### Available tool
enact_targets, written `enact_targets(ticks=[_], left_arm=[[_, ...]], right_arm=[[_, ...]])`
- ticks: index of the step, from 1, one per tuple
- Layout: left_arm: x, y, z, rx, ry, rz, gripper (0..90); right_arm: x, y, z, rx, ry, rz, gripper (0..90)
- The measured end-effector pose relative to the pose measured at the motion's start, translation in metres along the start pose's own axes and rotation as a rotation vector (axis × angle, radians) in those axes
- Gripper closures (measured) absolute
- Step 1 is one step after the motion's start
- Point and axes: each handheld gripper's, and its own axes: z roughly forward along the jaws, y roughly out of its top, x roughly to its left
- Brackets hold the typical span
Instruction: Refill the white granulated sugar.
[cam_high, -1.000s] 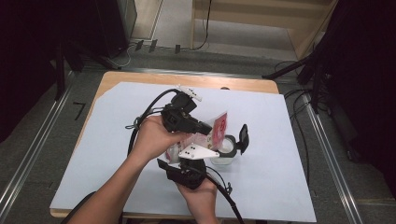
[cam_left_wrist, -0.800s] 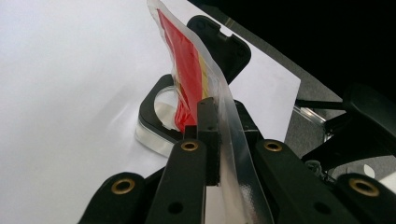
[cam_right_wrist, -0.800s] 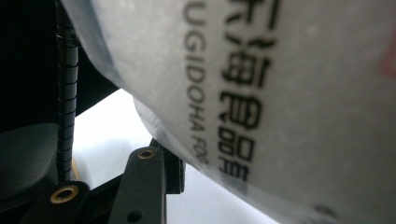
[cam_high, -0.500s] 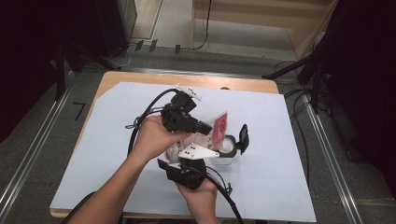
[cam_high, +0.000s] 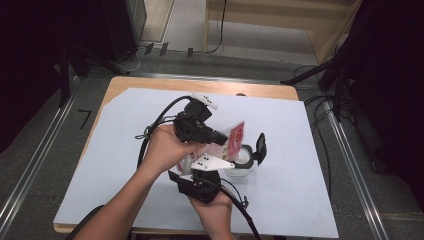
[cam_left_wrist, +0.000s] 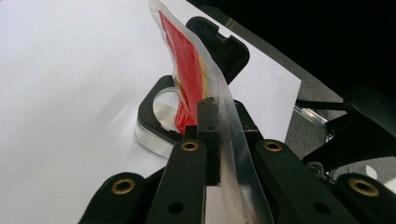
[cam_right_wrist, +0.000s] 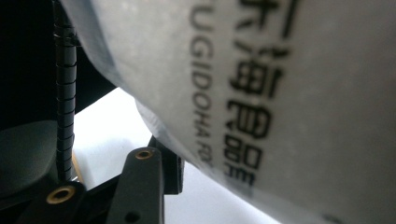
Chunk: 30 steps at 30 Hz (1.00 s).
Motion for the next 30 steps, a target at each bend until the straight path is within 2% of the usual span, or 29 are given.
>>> enact_targets(ticks=[6,15,30], left_arm=[[-0.0021,0.0005,-0.0019,-0.003,0.016,0.007,87.0],[-0.0031,0.001,-0.0019,-0.019,0.015,0.013,87.0],[-0.0027,0.0007,0.0001,-0.003,0.018,0.014,86.9]], right_arm=[[0.0001,0.0012,0.0002,-0.012,0.001,0.001,63.1],[-0.001,0.0024,-0.0004,-0.014,0.004,0.003,63.2],[-0.0006,0.0003,0.0003,-0.017,0.003,0.013,63.1]])
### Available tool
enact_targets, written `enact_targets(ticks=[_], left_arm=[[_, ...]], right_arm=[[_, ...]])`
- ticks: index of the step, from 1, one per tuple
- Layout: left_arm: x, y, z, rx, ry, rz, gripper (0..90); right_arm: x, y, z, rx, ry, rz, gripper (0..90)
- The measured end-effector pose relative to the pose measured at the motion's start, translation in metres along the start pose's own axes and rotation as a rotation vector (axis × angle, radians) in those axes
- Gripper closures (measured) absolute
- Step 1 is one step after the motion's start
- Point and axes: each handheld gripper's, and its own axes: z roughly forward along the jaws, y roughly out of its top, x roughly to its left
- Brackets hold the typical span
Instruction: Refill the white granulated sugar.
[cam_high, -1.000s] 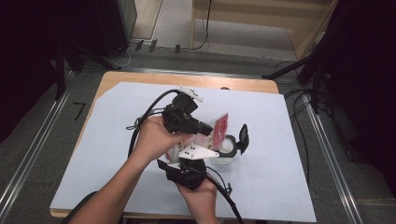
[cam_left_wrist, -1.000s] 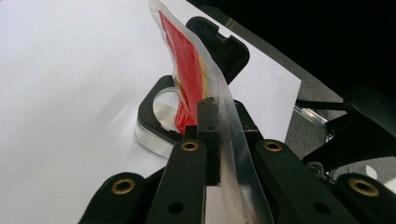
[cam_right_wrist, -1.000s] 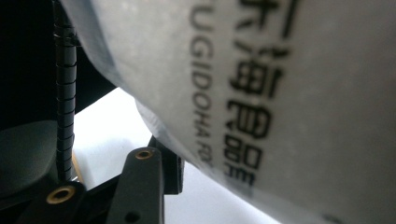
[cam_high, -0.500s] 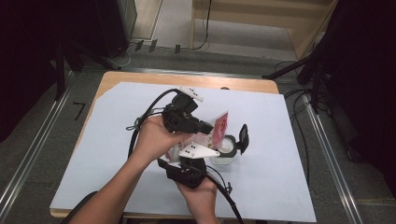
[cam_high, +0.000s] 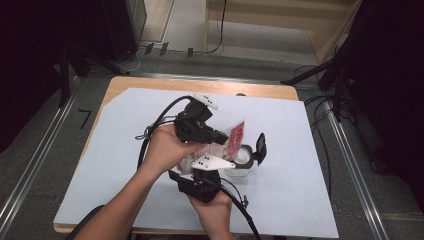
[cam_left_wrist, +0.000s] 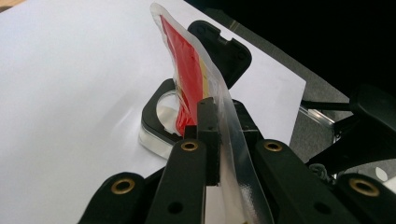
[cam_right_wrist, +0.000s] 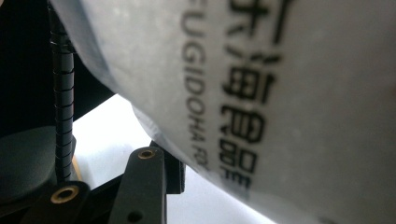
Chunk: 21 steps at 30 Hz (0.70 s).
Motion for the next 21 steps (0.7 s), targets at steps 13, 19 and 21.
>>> enact_targets(ticks=[13,19,21], left_arm=[[0.0006,-0.0004,0.0005,0.0,-0.014,0.003,86.9],[0.0003,-0.0004,0.0011,0.0,-0.014,0.002,86.8],[0.0005,-0.0004,0.001,0.002,-0.015,0.002,86.8]], right_arm=[[0.0006,-0.0007,-0.0002,-0.002,-0.007,-0.002,63.1],[0.0002,-0.0017,-0.0001,-0.006,-0.012,-0.009,63.1],[0.0002,-0.0018,-0.0001,-0.005,-0.013,-0.011,63.1]])
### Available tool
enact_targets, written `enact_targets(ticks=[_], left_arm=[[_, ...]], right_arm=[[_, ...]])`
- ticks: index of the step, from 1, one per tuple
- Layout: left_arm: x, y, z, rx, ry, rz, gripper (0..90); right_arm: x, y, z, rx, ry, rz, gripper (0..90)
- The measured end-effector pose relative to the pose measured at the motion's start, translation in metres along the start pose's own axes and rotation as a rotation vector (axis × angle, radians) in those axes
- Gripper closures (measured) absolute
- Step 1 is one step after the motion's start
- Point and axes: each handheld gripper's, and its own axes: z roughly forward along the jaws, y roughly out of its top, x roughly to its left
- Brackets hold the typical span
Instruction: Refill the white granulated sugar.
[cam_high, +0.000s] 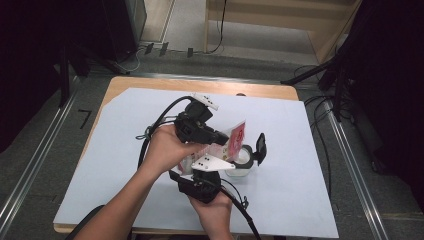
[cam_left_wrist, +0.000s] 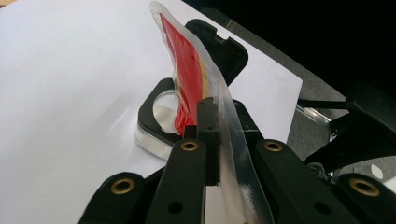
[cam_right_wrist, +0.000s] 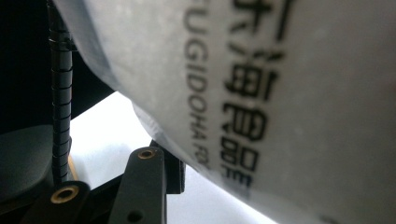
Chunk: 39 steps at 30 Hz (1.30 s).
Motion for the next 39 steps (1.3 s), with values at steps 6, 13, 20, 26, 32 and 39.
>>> enact_targets(ticks=[6,13,20,26,32,39], left_arm=[[0.0013,-0.0006,-0.0001,-0.005,-0.007,0.0,86.9],[-0.0001,-0.0001,0.0004,-0.001,-0.001,0.005,87.3],[0.0034,-0.0003,0.0007,-0.009,-0.005,-0.009,87.6],[0.0049,-0.0006,-0.0002,-0.002,0.009,-0.007,88.0],[0.0035,-0.0006,0.0013,-0.014,0.003,-0.003,89.3],[0.0032,0.0003,0.0011,-0.003,0.011,0.015,89.3]], right_arm=[[0.0002,-0.0003,0.0009,-0.001,-0.002,-0.003,63.0],[0.0003,0.0002,0.0002,0.0,-0.004,0.002,63.0],[0.0035,0.0005,-0.0012,0.016,-0.043,-0.044,62.8],[0.0033,0.0023,-0.0013,0.037,-0.039,-0.038,63.3],[0.0031,0.0032,-0.0014,0.035,-0.038,-0.025,63.3],[0.0029,0.0035,-0.002,0.034,-0.039,-0.021,63.3]])
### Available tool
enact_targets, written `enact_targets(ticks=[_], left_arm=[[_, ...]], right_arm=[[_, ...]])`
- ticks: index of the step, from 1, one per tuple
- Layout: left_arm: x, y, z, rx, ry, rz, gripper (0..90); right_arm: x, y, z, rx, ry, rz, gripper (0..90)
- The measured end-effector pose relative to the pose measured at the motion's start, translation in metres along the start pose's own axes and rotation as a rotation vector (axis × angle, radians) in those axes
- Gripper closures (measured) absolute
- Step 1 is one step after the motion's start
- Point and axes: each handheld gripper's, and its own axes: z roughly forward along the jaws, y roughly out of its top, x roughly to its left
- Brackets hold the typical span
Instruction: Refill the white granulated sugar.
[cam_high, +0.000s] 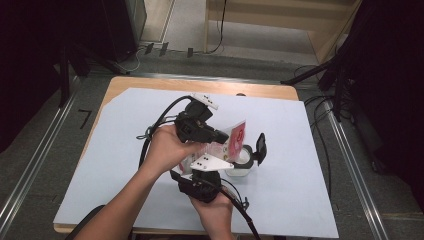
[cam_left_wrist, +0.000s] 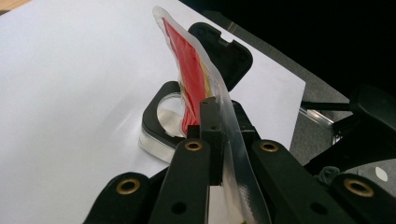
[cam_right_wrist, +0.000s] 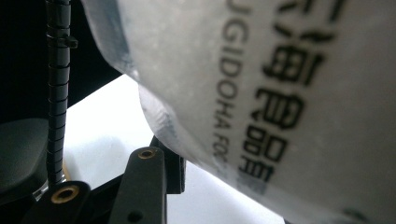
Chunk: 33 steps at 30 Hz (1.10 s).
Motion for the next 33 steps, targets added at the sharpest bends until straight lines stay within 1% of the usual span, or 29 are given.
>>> enact_targets(ticks=[2,5,8,16,18,24,29,33], left_arm=[[0.0007,-0.0003,0.0007,-0.011,-0.012,-0.005,89.2],[0.0014,-0.0001,0.0009,-0.013,-0.013,-0.007,89.0],[0.0022,-0.0002,0.0013,-0.019,-0.021,-0.022,88.8],[0.0028,0.0,0.0016,-0.023,-0.016,-0.027,88.8],[0.0033,0.0001,0.0019,-0.023,-0.024,-0.039,88.8],[0.0032,0.0004,0.0019,-0.023,-0.021,-0.046,88.8],[0.0037,-0.0003,0.0019,-0.027,-0.029,-0.046,88.5],[0.0037,0.0,0.0017,-0.026,-0.026,-0.045,88.4]], right_arm=[[-0.0001,0.0001,-0.0002,0.002,0.0,-0.001,63.3],[-0.0003,0.0003,-0.0005,0.0,0.005,0.002,63.3],[-0.0011,0.0013,-0.001,0.0,0.008,0.005,63.3],[-0.0011,0.0021,-0.0015,0.003,0.008,0.008,63.4],[-0.001,0.002,-0.0015,0.003,0.007,0.007,63.3],[-0.001,0.0022,-0.0013,-0.002,0.005,0.009,63.3],[-0.0009,0.0022,-0.0013,0.0,0.004,0.003,63.3],[-0.0011,0.0021,-0.0008,-0.003,0.006,0.001,63.3]])
